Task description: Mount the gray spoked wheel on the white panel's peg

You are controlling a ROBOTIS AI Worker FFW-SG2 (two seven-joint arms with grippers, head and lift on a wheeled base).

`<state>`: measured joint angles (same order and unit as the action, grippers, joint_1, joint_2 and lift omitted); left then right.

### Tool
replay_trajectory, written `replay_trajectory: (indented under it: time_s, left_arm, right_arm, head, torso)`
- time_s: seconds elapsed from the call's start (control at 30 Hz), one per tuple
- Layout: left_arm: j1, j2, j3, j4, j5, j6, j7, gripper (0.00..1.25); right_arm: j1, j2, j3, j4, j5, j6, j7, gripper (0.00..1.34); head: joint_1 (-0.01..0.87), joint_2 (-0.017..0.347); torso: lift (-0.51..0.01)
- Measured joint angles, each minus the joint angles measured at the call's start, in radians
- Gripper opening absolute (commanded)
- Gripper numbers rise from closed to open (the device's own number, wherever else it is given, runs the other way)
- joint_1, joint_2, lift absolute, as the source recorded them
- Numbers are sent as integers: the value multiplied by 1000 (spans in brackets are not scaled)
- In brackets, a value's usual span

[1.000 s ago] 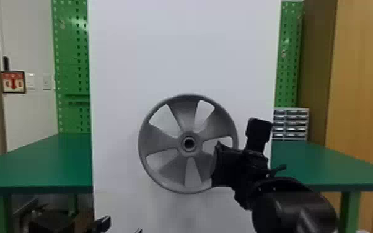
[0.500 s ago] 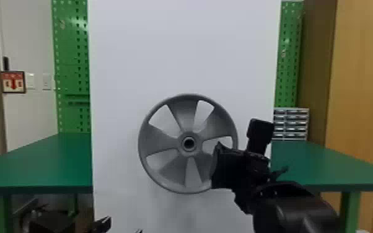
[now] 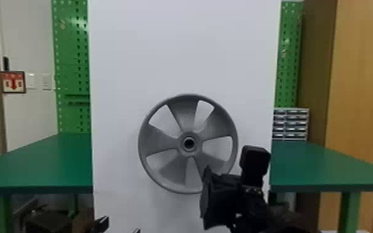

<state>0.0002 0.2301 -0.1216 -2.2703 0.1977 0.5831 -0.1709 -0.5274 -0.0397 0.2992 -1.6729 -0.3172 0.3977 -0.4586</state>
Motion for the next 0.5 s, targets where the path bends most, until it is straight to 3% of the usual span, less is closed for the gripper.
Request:
replay_trajectory:
  time_s: [0.2,0.5]
  left_arm:
    - [2,-1,3,0,0,0,0,767]
    - [3,-2,6,0,2,-1,0,767]
  right_arm:
    - [99,-35,1,-28,20,-47,65,1339]
    - [245,-58,-46,-31,63,-159,202,1339]
  head:
    - [123,-8]
    - [123,-8]
  torso:
    - [-406]
    - [-406]
